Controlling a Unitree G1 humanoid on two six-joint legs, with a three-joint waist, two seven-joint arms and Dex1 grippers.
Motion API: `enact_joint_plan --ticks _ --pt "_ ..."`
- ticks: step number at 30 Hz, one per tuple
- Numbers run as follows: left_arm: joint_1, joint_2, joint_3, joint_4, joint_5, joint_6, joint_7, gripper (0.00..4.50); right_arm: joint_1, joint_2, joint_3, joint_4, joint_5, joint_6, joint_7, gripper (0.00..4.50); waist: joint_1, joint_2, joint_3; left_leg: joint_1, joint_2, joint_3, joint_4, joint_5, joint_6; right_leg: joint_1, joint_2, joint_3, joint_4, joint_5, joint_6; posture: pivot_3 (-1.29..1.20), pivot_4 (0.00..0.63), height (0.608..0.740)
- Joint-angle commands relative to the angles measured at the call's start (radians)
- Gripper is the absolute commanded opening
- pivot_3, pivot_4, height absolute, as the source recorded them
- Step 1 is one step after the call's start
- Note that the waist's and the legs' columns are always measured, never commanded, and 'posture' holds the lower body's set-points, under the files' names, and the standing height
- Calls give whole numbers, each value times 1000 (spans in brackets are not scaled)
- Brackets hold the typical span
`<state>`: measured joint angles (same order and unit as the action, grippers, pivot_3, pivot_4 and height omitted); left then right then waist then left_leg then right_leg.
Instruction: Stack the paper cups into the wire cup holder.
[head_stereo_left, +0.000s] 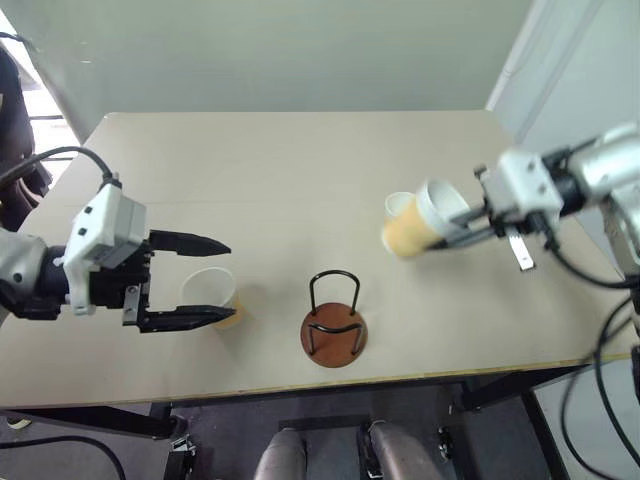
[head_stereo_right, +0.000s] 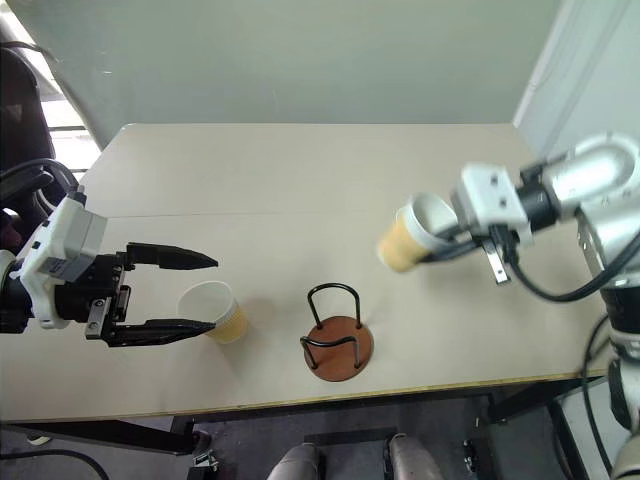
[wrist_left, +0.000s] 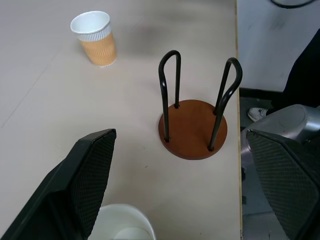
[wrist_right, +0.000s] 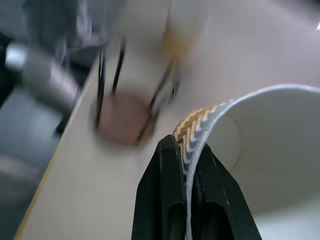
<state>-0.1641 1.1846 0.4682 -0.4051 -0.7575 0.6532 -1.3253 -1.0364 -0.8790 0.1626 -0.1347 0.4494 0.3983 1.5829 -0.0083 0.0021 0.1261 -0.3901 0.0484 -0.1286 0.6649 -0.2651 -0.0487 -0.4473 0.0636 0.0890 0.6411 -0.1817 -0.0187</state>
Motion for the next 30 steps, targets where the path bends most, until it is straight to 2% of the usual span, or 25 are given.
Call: enact_joint_plan --ticks 1,10,14,21,30 --pt "4 7 27 -6 -2 -12 -1 4500 -34 40 -15 -91 82 100 -38 70 2 -1 -1 1 1 0 0 0 0 0 0 0 1 -1 -1 0 150 740" --pt "12 24 46 -8 0 -4 -2 4500 60 133 131 -177 -13 79 -85 70 7 -1 -1 1 4 0 0 -1 -1 -1 0 -1 2 -3 -4 0 150 740" --pt "33 27 69 -23 -4 9 1 4500 86 143 145 -216 21 103 -73 70 5 -1 -1 0 4 1 0 -1 -1 -1 0 -1 3 -3 -4 0 150 740" --pt "57 26 98 -46 -15 25 6 4500 113 153 174 -213 -7 91 -72 70 4 -1 -1 0 5 0 0 -1 -1 -1 1 -1 3 -3 -5 0 150 740" --pt "65 25 106 -56 -11 25 10 4500 147 155 226 -174 -108 1 -72 70 4 -1 -1 1 5 0 0 -2 -2 -2 1 -2 3 -2 -6 0 150 740"
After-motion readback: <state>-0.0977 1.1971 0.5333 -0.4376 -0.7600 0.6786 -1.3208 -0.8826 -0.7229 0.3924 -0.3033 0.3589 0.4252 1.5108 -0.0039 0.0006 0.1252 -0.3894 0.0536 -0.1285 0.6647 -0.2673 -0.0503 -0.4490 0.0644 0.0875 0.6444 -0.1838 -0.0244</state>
